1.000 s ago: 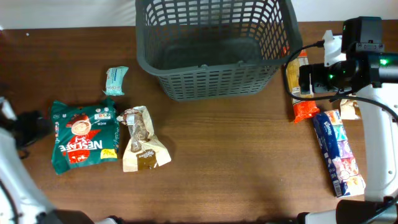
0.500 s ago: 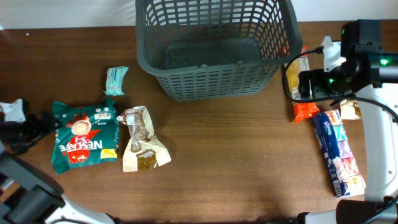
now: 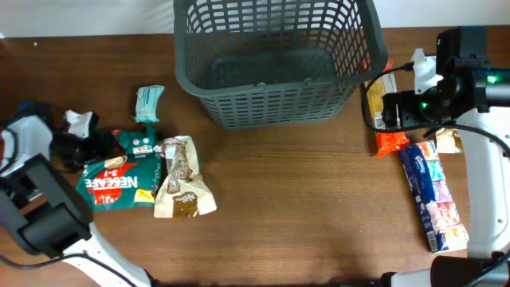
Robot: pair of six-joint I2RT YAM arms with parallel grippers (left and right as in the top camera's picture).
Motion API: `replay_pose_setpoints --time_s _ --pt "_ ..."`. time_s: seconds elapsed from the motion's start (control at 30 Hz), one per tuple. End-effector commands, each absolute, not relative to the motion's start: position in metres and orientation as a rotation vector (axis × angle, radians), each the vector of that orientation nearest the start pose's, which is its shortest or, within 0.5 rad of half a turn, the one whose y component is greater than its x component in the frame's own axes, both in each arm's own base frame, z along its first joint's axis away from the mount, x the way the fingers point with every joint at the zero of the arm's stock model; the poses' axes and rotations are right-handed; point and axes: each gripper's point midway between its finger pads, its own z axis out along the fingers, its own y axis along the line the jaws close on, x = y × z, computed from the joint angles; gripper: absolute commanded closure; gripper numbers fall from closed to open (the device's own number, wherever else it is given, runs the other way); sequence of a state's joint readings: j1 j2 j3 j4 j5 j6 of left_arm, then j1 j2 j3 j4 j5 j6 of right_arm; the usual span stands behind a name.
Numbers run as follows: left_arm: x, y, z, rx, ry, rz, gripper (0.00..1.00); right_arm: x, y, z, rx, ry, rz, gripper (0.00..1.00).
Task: Pack container
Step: 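Lift the Nescafe pack with the left gripper and drop it into the basket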
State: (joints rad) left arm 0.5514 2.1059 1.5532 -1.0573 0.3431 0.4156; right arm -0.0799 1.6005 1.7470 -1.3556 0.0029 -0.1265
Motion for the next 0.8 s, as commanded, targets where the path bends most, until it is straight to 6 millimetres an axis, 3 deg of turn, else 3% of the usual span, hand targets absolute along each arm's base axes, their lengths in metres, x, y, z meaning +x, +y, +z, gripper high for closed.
replay_pose_setpoints --time_s 0.0,0.03,0.13,0.3,0.43,0.57,0.77 --pt "0.348 0.141 -0.008 -0.151 3.089 -0.481 0.52 0.349 -0.030 0.247 -0.039 2.768 -0.055 0.01" --pt "0.348 0.141 -0.008 -0.157 3.090 -0.481 0.74 0.349 -0.030 0.247 -0.039 2.768 -0.055 0.01" --pt "0.347 0.144 -0.008 -0.210 3.089 -0.482 0.98 0.349 -0.030 0.247 -0.039 2.768 -0.055 0.01" --pt "0.341 0.154 -0.001 -0.348 3.085 -0.515 0.98 0.347 -0.030 0.246 -0.039 2.779 -0.053 0.01" --pt "0.346 0.166 0.026 -0.394 3.060 -0.535 0.98 0.344 -0.030 0.245 -0.040 2.790 -0.052 0.01" --pt "0.360 0.183 0.086 -0.410 3.009 -0.514 0.98 0.341 -0.030 0.244 -0.039 2.805 -0.049 0.01" --pt "0.383 0.190 0.176 -0.352 2.868 -0.449 0.98 0.337 -0.029 0.243 -0.040 2.819 -0.047 0.01"
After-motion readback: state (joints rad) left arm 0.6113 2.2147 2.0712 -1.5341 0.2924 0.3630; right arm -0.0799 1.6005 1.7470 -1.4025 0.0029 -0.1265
